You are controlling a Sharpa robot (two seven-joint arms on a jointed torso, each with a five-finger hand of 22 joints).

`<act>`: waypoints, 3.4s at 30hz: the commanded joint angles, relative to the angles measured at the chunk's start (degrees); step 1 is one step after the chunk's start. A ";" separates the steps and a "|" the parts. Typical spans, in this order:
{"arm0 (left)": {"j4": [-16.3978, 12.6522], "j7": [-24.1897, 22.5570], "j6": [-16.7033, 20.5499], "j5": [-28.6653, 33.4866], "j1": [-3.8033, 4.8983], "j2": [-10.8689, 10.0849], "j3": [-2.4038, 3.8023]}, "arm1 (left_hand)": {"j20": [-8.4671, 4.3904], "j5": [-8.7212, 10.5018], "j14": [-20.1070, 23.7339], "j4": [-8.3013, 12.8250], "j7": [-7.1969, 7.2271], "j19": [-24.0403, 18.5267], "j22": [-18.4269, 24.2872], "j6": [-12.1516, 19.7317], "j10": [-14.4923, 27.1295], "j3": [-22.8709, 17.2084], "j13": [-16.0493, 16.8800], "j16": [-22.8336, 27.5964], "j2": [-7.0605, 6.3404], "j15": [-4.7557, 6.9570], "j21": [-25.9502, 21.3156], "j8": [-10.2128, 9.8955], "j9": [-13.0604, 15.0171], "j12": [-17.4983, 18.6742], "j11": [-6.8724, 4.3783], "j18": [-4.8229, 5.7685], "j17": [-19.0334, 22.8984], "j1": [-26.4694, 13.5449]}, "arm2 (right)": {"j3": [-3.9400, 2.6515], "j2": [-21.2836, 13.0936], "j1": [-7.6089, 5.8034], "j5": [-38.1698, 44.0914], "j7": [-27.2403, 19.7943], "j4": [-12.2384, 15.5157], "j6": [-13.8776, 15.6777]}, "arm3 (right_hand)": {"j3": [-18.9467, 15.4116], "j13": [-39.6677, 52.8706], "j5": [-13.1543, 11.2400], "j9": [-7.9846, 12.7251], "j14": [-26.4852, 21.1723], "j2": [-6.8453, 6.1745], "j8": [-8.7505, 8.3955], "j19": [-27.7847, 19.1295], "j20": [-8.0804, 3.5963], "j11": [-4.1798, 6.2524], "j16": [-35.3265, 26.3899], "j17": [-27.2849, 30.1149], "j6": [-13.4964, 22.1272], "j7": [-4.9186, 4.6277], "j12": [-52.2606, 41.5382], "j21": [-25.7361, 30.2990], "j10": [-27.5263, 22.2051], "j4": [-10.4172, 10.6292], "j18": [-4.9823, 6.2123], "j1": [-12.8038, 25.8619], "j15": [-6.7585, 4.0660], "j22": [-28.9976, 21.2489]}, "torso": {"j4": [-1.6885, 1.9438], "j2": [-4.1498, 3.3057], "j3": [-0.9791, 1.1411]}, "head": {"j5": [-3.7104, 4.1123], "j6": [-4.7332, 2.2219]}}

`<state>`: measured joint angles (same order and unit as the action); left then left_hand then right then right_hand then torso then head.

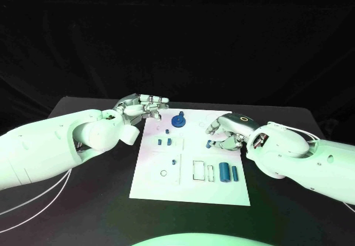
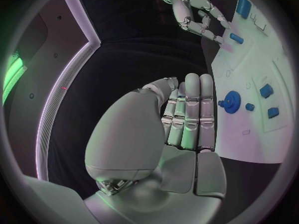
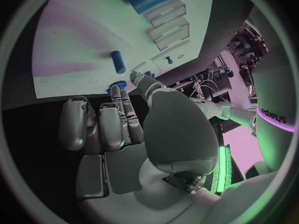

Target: Assemble the parts on the task board

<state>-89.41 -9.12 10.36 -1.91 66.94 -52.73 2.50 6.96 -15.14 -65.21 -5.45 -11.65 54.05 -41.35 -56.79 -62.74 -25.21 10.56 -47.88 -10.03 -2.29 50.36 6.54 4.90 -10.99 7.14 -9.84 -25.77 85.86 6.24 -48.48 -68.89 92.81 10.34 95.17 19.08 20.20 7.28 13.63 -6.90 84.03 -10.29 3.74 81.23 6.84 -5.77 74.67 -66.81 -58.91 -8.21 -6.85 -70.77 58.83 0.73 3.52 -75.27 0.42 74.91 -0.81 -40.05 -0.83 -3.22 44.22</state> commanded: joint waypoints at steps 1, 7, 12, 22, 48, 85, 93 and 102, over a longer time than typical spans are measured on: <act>-0.21 -0.51 -0.87 0.00 0.07 0.04 0.04 | 0.39 0.22 0.49 -0.03 0.00 -0.11 0.05 0.19 0.26 0.29 -0.07 0.31 0.50 -0.08 -0.26 0.22 -0.09 -0.29 0.07 -0.71 0.05 -0.23 | 0.04 0.12 0.08 1.45 -0.30 -0.46 -2.59 | -0.80 -0.08 0.36 0.13 1.00 -0.27 0.08 -0.50 -0.02 -0.07 -0.40 0.22 0.11 0.52 -0.36 0.46 -0.58 0.12 0.70 -0.37 0.54 6.89 | 0.00 0.05 0.05 | -0.01 0.13; -0.22 -0.56 -0.86 0.00 0.07 0.05 0.04 | 0.39 0.22 0.49 -0.03 0.00 -0.11 0.05 0.19 0.26 0.29 -0.07 0.31 0.50 -0.08 -0.26 0.22 -0.09 -0.29 0.07 -0.71 0.05 -0.23 | 0.22 0.72 0.28 1.55 -0.34 -1.17 -3.66 | -1.44 -0.09 0.48 0.24 1.00 -0.01 0.10 -0.49 0.02 -0.13 -0.31 0.15 0.14 0.81 -0.72 0.52 -0.92 0.22 0.70 -0.63 0.58 6.89 | 0.13 -0.02 0.02 | -0.07 0.06; -0.18 -0.58 -0.88 0.00 0.07 0.03 0.04 | 0.39 0.22 0.49 -0.03 0.00 -0.11 0.05 0.19 0.26 0.29 -0.07 0.31 0.50 -0.08 -0.26 0.22 -0.09 -0.29 0.07 -0.71 0.05 -0.23 | 0.41 1.40 0.56 1.36 -0.28 -1.74 -4.49 | -1.84 0.03 0.76 0.33 1.14 0.55 0.18 -0.20 0.00 0.00 -0.02 -0.16 -0.02 0.90 -1.54 0.07 -0.55 0.31 0.60 -1.03 0.50 7.11 | 0.06 -0.01 0.02 | -0.18 0.13; -0.18 -0.54 -0.86 0.00 0.07 -0.04 0.04 | 0.39 0.22 0.49 -0.03 0.00 -0.11 0.05 0.19 0.26 0.29 -0.07 0.31 0.50 -0.08 -0.26 0.22 -0.09 -0.29 0.07 -0.71 0.05 -0.23 | 0.56 2.50 1.23 0.98 0.15 -2.94 -5.04 | 0.14 0.37 -1.10 0.19 1.79 3.49 1.12 1.87 -0.74 1.15 1.31 -1.75 -2.73 0.35 -4.59 -3.67 4.11 0.34 -0.16 -3.08 -0.48 8.79 | 0.04 -0.01 0.04 | -0.20 0.21; 0.06 -0.32 -0.89 -0.02 0.07 -0.09 0.04 | 0.44 0.21 0.48 -0.08 0.01 -0.13 0.10 0.24 0.34 0.47 -0.08 0.28 0.58 -0.10 -0.34 0.30 -0.14 -0.41 0.06 -0.72 0.11 -0.37 | 0.53 2.59 1.69 0.52 0.35 -2.47 1.66 | 4.34 0.13 -3.26 -0.35 2.15 5.25 2.35 3.46 -1.65 2.32 2.33 -2.81 -7.23 0.98 -4.74 -6.96 9.29 -0.44 -0.86 -4.37 -1.39 10.47 | 0.00 0.05 0.03 | -0.07 0.35; 0.93 -0.17 -1.54 -0.02 0.04 1.44 -0.06 | 0.46 0.20 0.50 -0.08 0.00 -0.14 0.14 0.28 0.40 0.53 -0.09 0.28 0.64 -0.11 -0.39 0.33 -0.17 -0.47 0.06 -0.73 0.15 -0.38 | 0.47 12.62 5.10 -3.39 -3.08 5.15 1.52 | 4.42 0.14 -2.80 -0.44 2.15 5.03 2.37 3.44 -1.79 2.40 2.32 -2.71 -7.48 1.01 -4.47 -6.88 9.71 -0.41 -0.84 -4.02 -1.50 10.50 | 0.08 -0.01 -0.05 | -2.12 0.46; 0.85 -0.10 -1.55 -0.02 0.05 1.42 -0.07 | 0.46 0.20 0.50 -0.07 0.00 -0.14 0.14 0.29 0.41 0.54 -0.09 0.28 0.65 -0.11 -0.40 0.34 -0.17 -0.48 0.06 -0.73 0.15 -0.39 | 0.87 14.30 5.83 -1.69 -2.09 2.85 -1.30 | 4.41 0.13 -2.70 -0.43 2.14 4.99 2.34 3.39 -1.80 2.37 2.30 -2.65 -7.44 0.96 -4.40 -6.76 9.70 -0.39 -0.82 -3.94 -1.49 10.47 | 0.14 -0.02 0.01 | -2.25 0.75; 0.84 -0.06 -1.60 -0.02 0.05 1.39 -0.08 | 0.46 0.20 0.50 -0.07 0.00 -0.14 0.14 0.29 0.41 0.54 -0.09 0.28 0.65 -0.11 -0.40 0.34 -0.17 -0.48 0.06 -0.73 0.15 -0.39 | 0.99 14.73 5.98 1.98 0.43 1.74 -4.04 | 4.21 0.12 -2.65 -0.44 2.14 4.85 2.27 3.38 -1.80 2.31 2.30 -2.62 -7.40 0.93 -4.22 -6.72 9.76 -0.19 -0.82 -3.46 -1.44 10.49 | 0.08 -0.02 0.02 | -2.31 0.95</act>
<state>-88.43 -9.00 9.80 -1.93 66.93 -51.44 2.39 6.96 -15.14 -65.02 -5.62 -11.55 54.05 -41.26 -56.71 -62.75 -25.05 10.55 -47.88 -9.73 -2.48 50.13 6.54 4.78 -11.31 7.14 -9.39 -25.67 85.55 7.21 -33.81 -62.97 91.45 9.20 97.00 17.92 24.26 7.36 10.76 -7.29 83.92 -5.46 5.81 83.81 5.30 -3.19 76.77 -69.50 -65.86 -7.30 -11.38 -77.71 68.39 0.31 3.51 -79.47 -0.73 74.91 -0.70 -40.05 -0.83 -5.52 45.09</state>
